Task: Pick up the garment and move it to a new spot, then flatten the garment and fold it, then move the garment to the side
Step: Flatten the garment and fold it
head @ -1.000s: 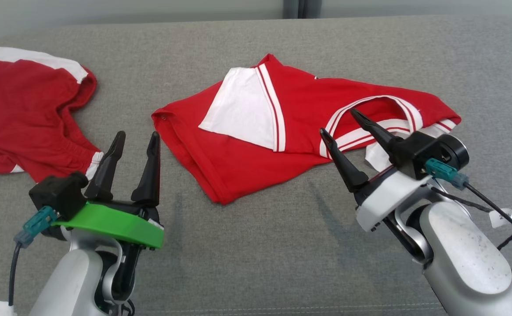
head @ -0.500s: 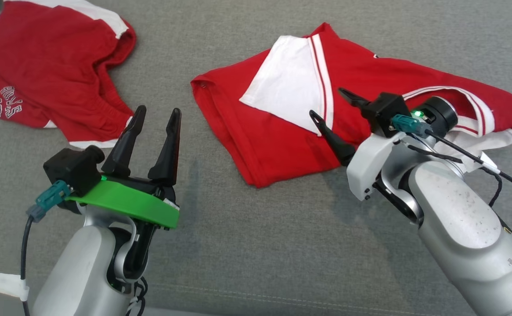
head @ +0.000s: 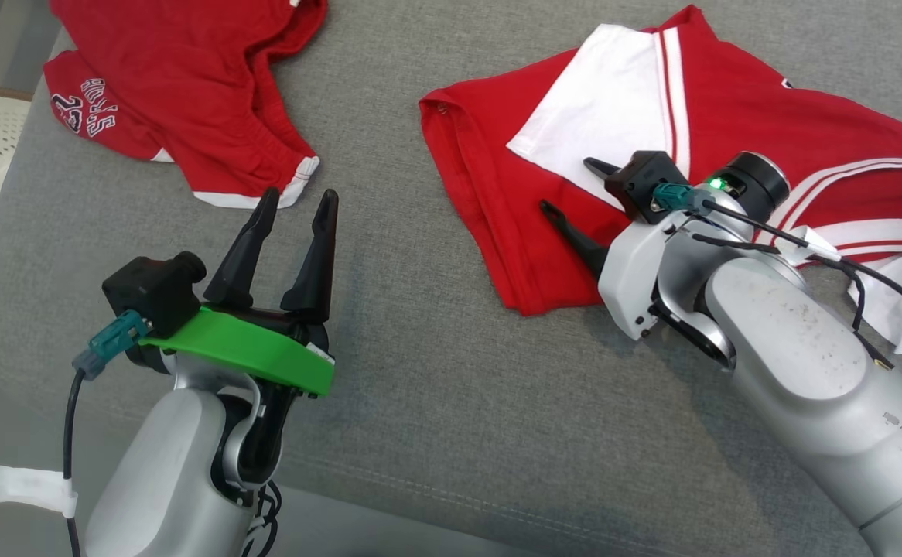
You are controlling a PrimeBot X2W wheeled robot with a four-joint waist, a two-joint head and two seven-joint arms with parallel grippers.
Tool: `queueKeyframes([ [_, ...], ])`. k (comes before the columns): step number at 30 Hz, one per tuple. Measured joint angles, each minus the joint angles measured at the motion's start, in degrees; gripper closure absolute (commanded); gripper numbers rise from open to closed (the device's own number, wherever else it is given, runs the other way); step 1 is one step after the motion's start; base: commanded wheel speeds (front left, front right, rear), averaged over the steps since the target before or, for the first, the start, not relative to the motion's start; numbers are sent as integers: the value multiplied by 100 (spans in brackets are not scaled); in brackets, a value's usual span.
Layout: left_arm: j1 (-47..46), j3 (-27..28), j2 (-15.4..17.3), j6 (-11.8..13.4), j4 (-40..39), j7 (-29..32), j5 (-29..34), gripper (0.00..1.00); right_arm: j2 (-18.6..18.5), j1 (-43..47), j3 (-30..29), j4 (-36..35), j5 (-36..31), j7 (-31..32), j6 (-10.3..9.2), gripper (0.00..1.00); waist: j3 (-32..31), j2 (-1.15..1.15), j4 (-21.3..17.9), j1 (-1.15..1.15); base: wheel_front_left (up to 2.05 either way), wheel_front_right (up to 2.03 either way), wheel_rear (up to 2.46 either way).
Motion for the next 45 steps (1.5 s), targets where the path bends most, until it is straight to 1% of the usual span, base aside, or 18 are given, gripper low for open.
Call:
queueKeyframes([
  [8, -1, 59, 2, -3, 158, -102, -33, 0, -57, -304, 64, 378, 45, 43, 0, 0, 97, 0, 208, 0, 0, 0, 0],
  [13, -1, 68, 2, -31, 247, -129, -33, 0, -59, -425, -109, 606, 42, 22, 0, 0, 96, 0, 204, 0, 0, 0, 0],
  [15, -3, 66, 2, -49, 267, -132, -33, 0, -59, -470, -135, 701, 41, -20, 0, 24, 90, 0, 187, 0, 0, 0, 0],
  [16, -5, 66, 1, -49, 276, -133, -33, 0, -58, -495, -141, 739, 41, -38, 0, 55, 88, 0, 178, 0, 0, 0, 0],
  [17, -8, 66, 1, -51, 287, -134, -33, 0, -55, -510, -147, 766, 41, -67, 0, 55, 85, 0, 167, 0, 0, 0, 0],
  [18, -24, 67, 1, -55, 316, -140, -33, 0, -43, -526, -153, 843, 41, -93, 0, 93, 82, 0, 145, 0, 0, 0, 0],
  [19, -38, 67, 2, -56, 332, -168, -33, 0, -38, -530, -158, 877, 41, -122, 0, 100, 80, 0, 134, 0, 0, 0, 0],
  [23, -108, 74, 8, -80, 392, -176, -32, 0, 30, -602, -200, 939, 41, -338, -4, 100, 77, 0, 83, 0, 0, 0, 0],
  [26, -110, 90, 46, -105, 431, -177, -22, 0, 198, -677, -275, 943, 44, -599, -22, 100, 54, 0, 16, 0, 0, 0, 0],
  [30, -132, 86, 105, -135, 445, -177, 22, 0, 417, -683, -452, 915, 207, -962, -124, 100, 8, 0, -112, 0, 0, 0, 0],
  [32, -182, 75, 160, -151, 488, -172, 35, 0, 488, -683, -581, 887, 298, -1151, -215, 100, -14, 0, -197, 0, 0, 0, 0],
  [38, -355, 78, 199, -207, 621, 1, -23, 0, 538, -678, -940, 697, 563, -1658, -365, 100, -55, 0, -510, 0, 0, 0, 0],
  [40, -411, 70, 197, -247, 671, 94, -65, 0, 530, -673, -1027, 650, 600, -1785, -376, 100, -60, 0, -629, 0, 0, 0, 0],
  [41, -461, 69, 198, -248, 714, 145, -92, 0, 530, -669, -1063, 623, 602, -1850, -415, 100, -61, 0, -689, 0, 0, 0, 0],
  [44, -643, 76, 222, -249, 827, 261, -99, 0, 523, -647, -1147, 526, 653, -2006, -423, 100, -63, 0, -874, 0, 0, 0, 0],
  [45, -704, 87, 229, -249, 880, 310, -112, 0, 524, -625, -1178, 494, 658, -2031, -465, 100, -64, 0, -938, 0, 0, 0, 0],
])
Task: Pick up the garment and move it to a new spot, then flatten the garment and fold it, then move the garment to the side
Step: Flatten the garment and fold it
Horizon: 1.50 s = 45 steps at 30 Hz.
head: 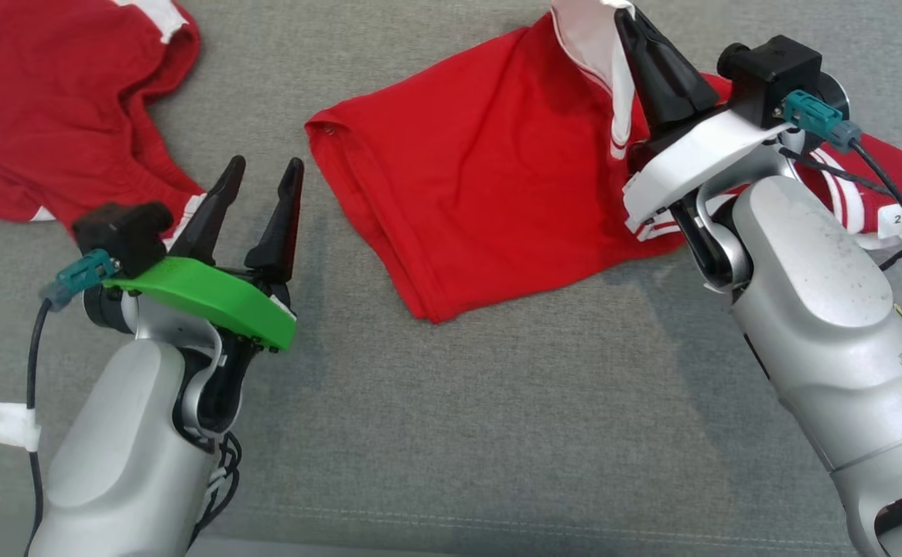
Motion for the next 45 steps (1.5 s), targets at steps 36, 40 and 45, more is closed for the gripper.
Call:
queueKeyframes([
  [36, -987, 450, 494, 118, 1872, 1089, -459, 0, -249, 1310, -466, -1199, 283, -125, -98, 100, 198, 0, -1494, 0, 0, 0, 0],
  [40, -1060, 427, 472, 118, 2009, 1088, -459, 0, -302, 1408, -530, -1255, 281, -131, -103, 100, 167, 0, -1503, 0, 0, 0, 0],
  [45, -1109, 357, 319, 49, 2117, 1077, -459, 100, -374, 1517, -649, -1370, 277, -132, -153, 100, 109, 0, -1443, 0, 0, 0, 0],
])
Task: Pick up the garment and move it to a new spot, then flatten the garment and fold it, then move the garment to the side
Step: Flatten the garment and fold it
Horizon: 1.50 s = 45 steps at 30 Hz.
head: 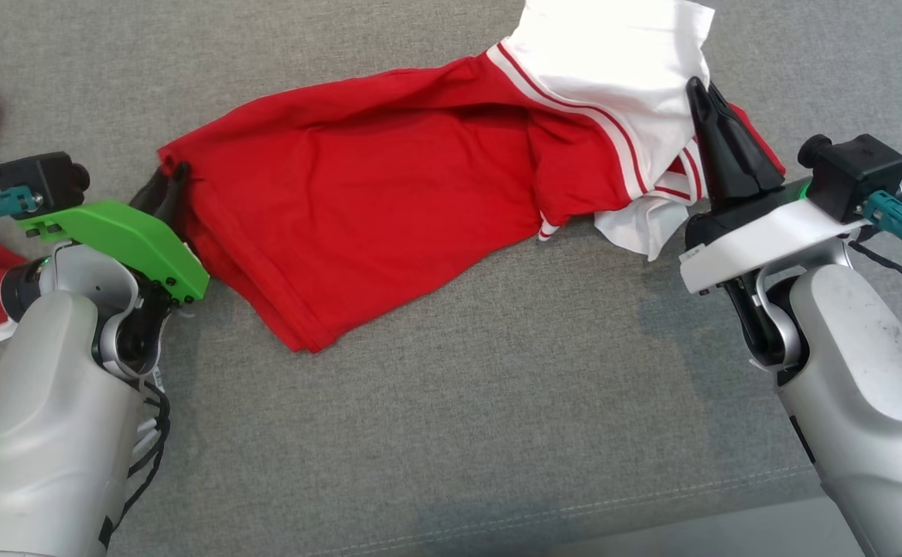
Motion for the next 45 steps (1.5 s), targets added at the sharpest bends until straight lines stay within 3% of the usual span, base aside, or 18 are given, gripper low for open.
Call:
queueKeyframes([
  [6, -95, -16, -87, -88, 18, -132, -1, 100, -8, 33, -60, -92, -2, 0, 1, 100, -71, 0, 100, 0, 0, 0, 0],
  [15, -179, -21, -74, -316, -296, -802, 102, 100, -12, 32, -510, -398, 44, 0, 12, 100, -350, 0, 262, 0, 0, 0, 0],
  [18, -171, -62, -20, -388, -499, -951, 102, 100, 32, 44, -713, -530, 269, 0, 77, 100, -496, 0, 306, 0, 0, 0, 0],
  [23, 348, -231, 71, -460, -948, -948, -135, 100, 236, 687, -899, -756, 1038, -16, 458, 100, -854, 0, 370, 0, 0, 0, 0],
  [25, 649, -278, 108, -460, -1163, -842, -380, 100, 275, 1010, -859, -802, 1414, -16, 571, 100, -981, 0, 383, 0, 0, 0, 0],
  [29, 1174, -704, 307, -460, -1778, -439, -713, 100, 250, 1646, -715, -998, 1971, 7, 616, 100, -1210, 0, 399, 0, 0, 0, 0],
  [36, 2199, -1277, 731, -460, -2752, 254, -1415, 100, -135, 2668, -514, -1616, 2937, 464, 617, 100, -1394, 0, 403, 0, 0, 0, 0],
  [40, 2767, -1570, 1012, -460, -3185, 693, -1779, 100, -578, 3390, -261, -1734, 3372, 966, 616, 100, -1366, 0, 401, 0, 0, 0, 0],
  [45, 3137, -1759, 1526, -460, -3550, 1062, -1840, 100, -956, 3810, 0, -1863, 3683, 1441, 616, 100, -1258, 0, 383, 0, 0, 0, 0],
])
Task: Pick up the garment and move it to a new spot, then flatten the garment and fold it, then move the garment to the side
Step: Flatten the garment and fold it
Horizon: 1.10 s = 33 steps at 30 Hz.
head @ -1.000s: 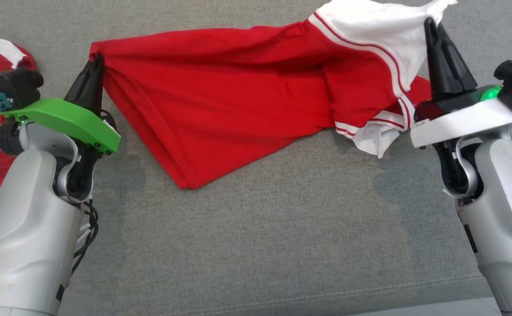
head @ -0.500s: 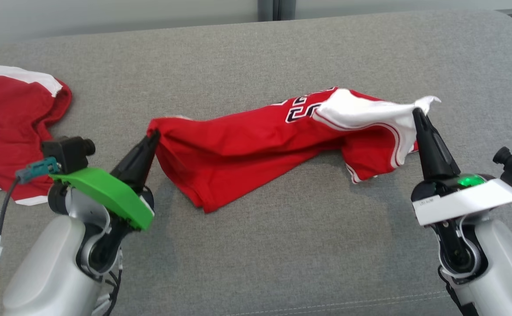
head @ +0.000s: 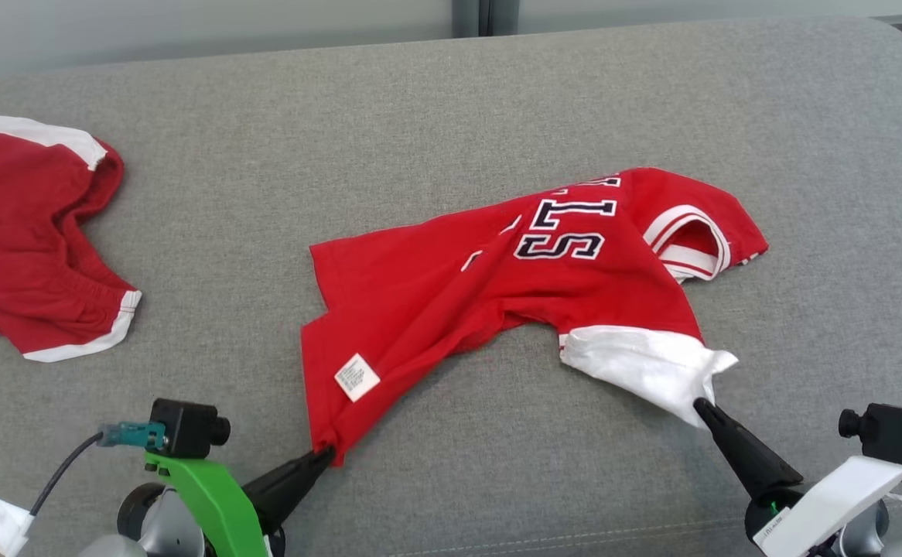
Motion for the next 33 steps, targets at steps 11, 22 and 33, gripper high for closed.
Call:
queueKeyframes([
  [11, -360, -536, 672, 0, -701, 969, -32, 100, -310, -681, 141, -601, 382, 346, 0, 100, 468, 0, 7, 0, 0, 0, 0],
  [22, -3671, 776, 979, 0, -365, 1441, -238, 100, -127, -4451, -438, -75, 487, 1042, -111, 100, 1216, 0, -122, 0, 0, 0, 0],
  [33, -7051, 1751, 620, 0, -81, 86, 1111, 100, 254, -8146, -1794, 285, -344, -479, -461, 100, 1764, 0, -145, 0, 0, 0, 0],
])
